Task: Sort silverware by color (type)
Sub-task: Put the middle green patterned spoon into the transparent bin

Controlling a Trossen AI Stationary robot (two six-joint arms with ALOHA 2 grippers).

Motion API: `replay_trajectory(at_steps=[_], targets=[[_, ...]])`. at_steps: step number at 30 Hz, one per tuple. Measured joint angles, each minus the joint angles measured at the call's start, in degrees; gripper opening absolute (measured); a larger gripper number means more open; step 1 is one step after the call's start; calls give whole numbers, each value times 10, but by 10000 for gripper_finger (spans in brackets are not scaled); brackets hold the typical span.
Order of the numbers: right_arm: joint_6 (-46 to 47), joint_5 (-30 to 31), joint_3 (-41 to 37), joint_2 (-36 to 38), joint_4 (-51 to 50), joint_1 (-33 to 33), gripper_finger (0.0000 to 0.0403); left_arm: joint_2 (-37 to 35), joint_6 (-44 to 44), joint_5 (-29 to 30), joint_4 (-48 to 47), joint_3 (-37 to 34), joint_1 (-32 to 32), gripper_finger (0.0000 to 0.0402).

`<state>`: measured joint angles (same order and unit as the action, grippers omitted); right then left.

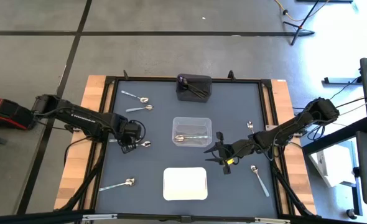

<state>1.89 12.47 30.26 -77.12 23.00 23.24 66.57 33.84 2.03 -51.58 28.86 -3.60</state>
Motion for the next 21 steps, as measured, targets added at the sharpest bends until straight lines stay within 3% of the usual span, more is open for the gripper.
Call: replay_trajectory(at_steps=[12,21], targets=[[7,0,0,0,-3,0,140,-1,18,5,30,-38,1,120],[7,0,0,0,-4,0,140,0,24,10,36,-39,4,38]])
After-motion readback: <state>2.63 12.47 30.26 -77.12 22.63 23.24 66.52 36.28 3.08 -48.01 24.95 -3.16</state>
